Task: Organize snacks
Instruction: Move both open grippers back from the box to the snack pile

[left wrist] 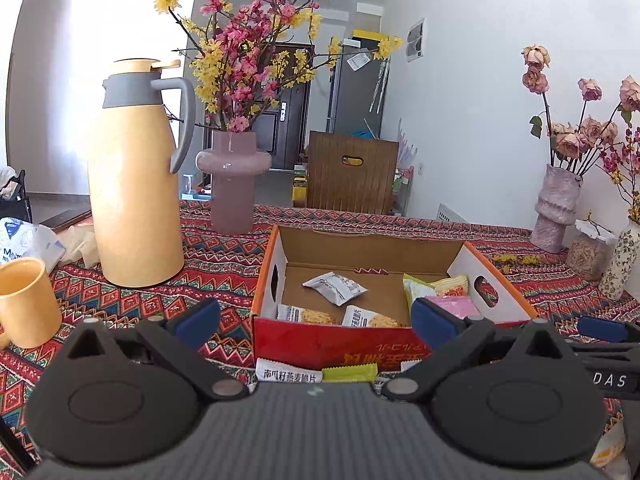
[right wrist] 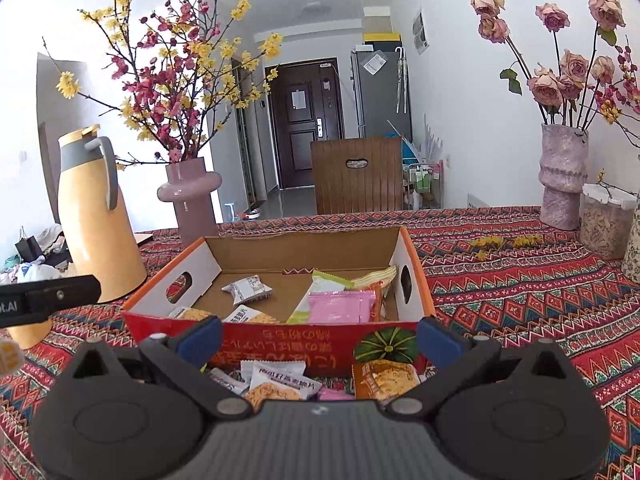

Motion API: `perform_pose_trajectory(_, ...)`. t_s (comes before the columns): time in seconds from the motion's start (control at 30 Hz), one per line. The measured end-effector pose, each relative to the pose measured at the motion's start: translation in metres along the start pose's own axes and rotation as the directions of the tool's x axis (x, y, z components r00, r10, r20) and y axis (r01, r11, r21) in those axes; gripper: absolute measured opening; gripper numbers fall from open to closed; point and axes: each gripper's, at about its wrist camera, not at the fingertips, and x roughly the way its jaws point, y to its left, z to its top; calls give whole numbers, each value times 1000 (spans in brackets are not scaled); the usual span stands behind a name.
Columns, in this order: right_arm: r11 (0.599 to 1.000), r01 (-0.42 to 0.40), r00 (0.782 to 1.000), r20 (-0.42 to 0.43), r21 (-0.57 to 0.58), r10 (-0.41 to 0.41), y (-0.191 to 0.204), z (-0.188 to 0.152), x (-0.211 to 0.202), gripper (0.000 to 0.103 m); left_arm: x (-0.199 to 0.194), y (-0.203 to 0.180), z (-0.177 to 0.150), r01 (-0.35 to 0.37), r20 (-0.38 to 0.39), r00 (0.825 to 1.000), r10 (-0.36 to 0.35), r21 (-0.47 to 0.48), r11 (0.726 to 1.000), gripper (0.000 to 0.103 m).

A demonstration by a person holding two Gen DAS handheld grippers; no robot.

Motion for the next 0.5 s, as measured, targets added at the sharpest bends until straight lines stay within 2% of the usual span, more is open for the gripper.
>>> perform_pose_trajectory(0.5,999,44,992,-123,23,-41,-20,-43,-4,103,-8,23,-38,-22,-81,997,21,-9,1000,103)
